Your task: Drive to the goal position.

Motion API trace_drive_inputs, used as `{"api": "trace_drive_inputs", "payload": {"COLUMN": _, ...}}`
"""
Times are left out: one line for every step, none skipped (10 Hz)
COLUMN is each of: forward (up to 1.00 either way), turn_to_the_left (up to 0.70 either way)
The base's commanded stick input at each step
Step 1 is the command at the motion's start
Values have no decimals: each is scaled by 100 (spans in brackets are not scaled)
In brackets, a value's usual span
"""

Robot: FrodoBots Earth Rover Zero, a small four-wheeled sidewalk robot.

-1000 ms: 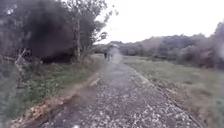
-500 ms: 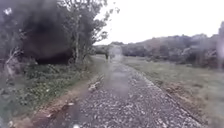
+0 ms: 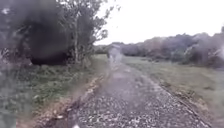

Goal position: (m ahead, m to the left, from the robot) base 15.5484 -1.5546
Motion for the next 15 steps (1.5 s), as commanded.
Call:
{"api": "trace_drive_inputs", "payload": {"forward": 70, "turn_to_the_left": 1}}
{"api": "trace_drive_inputs", "payload": {"forward": 70, "turn_to_the_left": 1}}
{"api": "trace_drive_inputs", "payload": {"forward": 70, "turn_to_the_left": 1}}
{"api": "trace_drive_inputs", "payload": {"forward": 70, "turn_to_the_left": 1}}
{"api": "trace_drive_inputs", "payload": {"forward": 70, "turn_to_the_left": -3}}
{"api": "trace_drive_inputs", "payload": {"forward": 70, "turn_to_the_left": -7}}
{"api": "trace_drive_inputs", "payload": {"forward": 70, "turn_to_the_left": -11}}
{"api": "trace_drive_inputs", "payload": {"forward": 70, "turn_to_the_left": -14}}
{"api": "trace_drive_inputs", "payload": {"forward": 70, "turn_to_the_left": -14}}
{"api": "trace_drive_inputs", "payload": {"forward": 70, "turn_to_the_left": -14}}
{"api": "trace_drive_inputs", "payload": {"forward": 70, "turn_to_the_left": -14}}
{"api": "trace_drive_inputs", "payload": {"forward": 70, "turn_to_the_left": -14}}
{"api": "trace_drive_inputs", "payload": {"forward": 70, "turn_to_the_left": -14}}
{"api": "trace_drive_inputs", "payload": {"forward": 70, "turn_to_the_left": -14}}
{"api": "trace_drive_inputs", "payload": {"forward": 70, "turn_to_the_left": -14}}
